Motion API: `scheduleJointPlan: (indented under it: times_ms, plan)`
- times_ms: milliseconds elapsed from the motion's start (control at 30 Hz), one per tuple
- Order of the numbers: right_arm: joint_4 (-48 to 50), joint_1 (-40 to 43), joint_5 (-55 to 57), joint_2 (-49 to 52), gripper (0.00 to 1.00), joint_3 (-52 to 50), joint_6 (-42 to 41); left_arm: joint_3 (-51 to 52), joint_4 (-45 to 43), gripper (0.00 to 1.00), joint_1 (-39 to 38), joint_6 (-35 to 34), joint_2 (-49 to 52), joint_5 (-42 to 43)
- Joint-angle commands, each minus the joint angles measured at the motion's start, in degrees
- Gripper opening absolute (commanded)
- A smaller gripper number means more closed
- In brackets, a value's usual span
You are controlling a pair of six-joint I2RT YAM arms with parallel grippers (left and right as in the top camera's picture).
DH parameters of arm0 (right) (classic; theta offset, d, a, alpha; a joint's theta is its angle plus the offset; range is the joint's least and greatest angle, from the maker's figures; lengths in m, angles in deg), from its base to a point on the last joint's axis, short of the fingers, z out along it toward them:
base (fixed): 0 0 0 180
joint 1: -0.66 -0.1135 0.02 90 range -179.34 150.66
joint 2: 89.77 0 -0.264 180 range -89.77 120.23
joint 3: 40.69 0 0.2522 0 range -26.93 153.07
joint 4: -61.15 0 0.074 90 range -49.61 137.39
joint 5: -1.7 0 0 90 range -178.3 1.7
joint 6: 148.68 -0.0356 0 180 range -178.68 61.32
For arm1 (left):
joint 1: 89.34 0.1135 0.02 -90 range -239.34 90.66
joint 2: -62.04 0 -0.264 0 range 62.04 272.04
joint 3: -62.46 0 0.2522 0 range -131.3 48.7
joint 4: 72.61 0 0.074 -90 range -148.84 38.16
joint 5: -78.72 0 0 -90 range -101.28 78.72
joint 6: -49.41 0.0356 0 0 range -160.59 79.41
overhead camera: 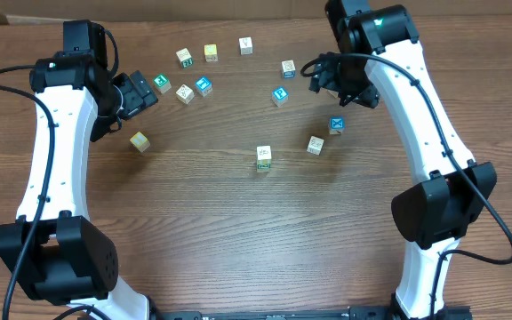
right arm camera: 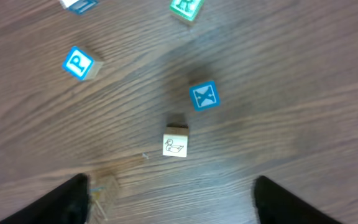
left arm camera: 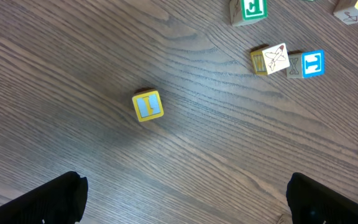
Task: Form a tower
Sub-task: 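Lift the right gripper and move it right to the white duck block, then lower the right gripper around the white duck '3' block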
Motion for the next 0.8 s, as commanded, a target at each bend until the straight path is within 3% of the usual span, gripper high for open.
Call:
scheduleJointPlan:
  times_ms: [0,367,767]
  plan:
    - [0.0,0.1,-1.3,-0.3,0.74,-3.0,-2.9,0.0,0.1,1.0,-0.2,1.1,0.7,-0.4]
    - [6.4,-0.3,-1.3,-0.3,0.74,-17.6,-8.7,0.0,0.1,1.0,-0.2,1.1,0.7,-0.4]
    - [23.0,-2.8,-4.8,-0.3,0.73,-31.7,-12.0,0.0,0.1,1.0,-0.2,1.1,0.7,-0.4]
